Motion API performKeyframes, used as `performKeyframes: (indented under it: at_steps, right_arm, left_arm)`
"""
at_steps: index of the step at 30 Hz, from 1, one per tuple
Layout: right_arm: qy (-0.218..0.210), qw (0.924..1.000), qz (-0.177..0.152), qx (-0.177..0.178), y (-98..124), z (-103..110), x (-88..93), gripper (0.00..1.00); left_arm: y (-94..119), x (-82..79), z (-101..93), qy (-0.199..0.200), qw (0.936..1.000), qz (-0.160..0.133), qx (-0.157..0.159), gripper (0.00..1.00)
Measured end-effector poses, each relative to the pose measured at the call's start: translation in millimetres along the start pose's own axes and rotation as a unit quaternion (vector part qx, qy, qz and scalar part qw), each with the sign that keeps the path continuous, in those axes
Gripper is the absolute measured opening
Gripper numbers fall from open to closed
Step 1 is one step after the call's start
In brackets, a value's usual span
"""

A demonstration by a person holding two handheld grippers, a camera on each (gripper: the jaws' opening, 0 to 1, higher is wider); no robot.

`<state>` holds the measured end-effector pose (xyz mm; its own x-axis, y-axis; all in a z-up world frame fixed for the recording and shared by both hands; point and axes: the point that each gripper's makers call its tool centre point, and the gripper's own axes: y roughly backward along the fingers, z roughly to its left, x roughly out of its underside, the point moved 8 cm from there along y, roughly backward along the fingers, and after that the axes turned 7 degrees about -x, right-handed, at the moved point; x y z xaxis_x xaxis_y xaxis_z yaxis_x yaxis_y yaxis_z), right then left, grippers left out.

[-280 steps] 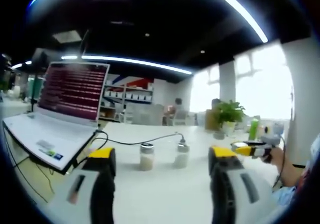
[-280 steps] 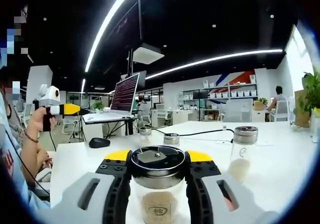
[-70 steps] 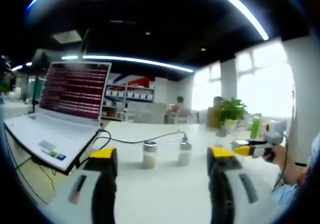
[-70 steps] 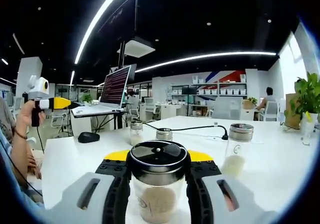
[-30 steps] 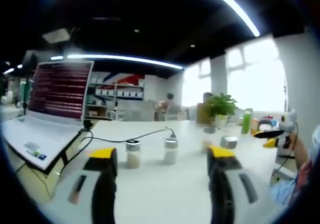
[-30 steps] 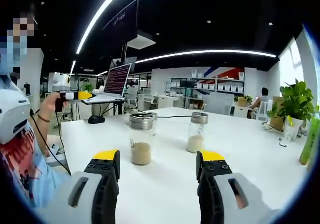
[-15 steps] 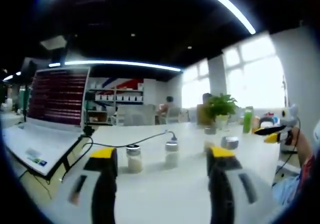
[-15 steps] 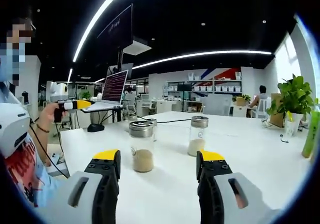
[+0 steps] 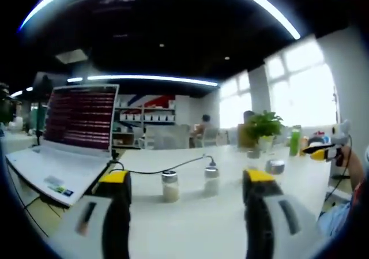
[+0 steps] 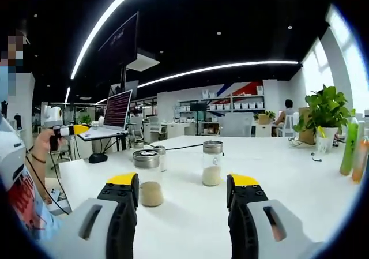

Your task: Rotate the seasoning bottle until the label or dispensing opening points toward the visible target arrow and the bottle remains upright within the marked orientation range

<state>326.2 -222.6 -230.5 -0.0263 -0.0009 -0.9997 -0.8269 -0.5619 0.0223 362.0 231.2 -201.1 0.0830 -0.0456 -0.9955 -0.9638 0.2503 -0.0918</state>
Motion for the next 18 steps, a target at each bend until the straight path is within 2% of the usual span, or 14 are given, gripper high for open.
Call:
performKeyframes:
  at_steps: [7, 11, 15, 18]
  right_arm:
    - [0.028, 0.9995, -0.002, 0.014, -21.7, -11.9, -13.7, 0.63]
    - [0.043, 0.9990, -0.005, 0.016, -35.2, -16.7, -22.7, 0.62]
    - [0.058, 0.9983, 0.000, -0.001, -48.0, -12.3, -31.5, 0.61]
    - [0.060, 0.9981, -0.005, -0.013, -56.5, -10.1, -38.5, 0.61]
  left_arm:
    - [-0.2, -0.9, 5.2, -0.004, 0.9994, 0.002, -0.033, 0.98]
    - [-0.1, -1.6, 4.9, -0.004, 0.9996, 0.001, -0.029, 0.99]
    - [-1.8, -1.3, 2.9, 0.001, 0.9996, 0.002, -0.027, 1.00]
    - [-1.4, -2.1, 1.1, -0.019, 0.9992, 0.006, -0.034, 1.00]
